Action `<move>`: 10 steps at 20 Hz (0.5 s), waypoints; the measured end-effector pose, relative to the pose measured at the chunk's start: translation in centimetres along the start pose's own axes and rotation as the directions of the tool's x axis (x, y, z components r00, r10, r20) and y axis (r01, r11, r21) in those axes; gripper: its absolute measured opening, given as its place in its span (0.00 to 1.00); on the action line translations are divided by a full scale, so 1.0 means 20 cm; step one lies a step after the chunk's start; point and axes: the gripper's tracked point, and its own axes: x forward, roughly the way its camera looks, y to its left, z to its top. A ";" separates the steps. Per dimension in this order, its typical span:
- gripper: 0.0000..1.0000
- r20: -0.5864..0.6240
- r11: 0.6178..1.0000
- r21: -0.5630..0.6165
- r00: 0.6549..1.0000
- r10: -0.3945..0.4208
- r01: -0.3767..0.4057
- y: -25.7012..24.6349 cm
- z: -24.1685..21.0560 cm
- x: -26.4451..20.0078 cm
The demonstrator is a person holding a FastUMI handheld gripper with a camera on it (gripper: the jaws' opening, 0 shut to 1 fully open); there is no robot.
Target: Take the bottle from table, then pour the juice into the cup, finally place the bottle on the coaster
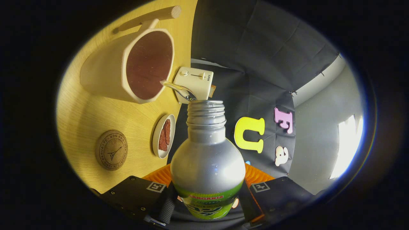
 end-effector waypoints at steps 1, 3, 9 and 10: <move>0.82 0.002 1.000 -0.001 1.000 -0.003 0.003 -0.01 0.00 0.00; 0.82 0.003 1.000 -0.006 1.000 -0.010 0.010 -0.03 0.00 -0.01; 0.82 0.002 1.000 -0.017 1.000 -0.017 0.017 -0.05 -0.01 -0.01; 0.82 0.004 0.999 -0.025 1.000 -0.023 0.023 -0.06 -0.02 -0.01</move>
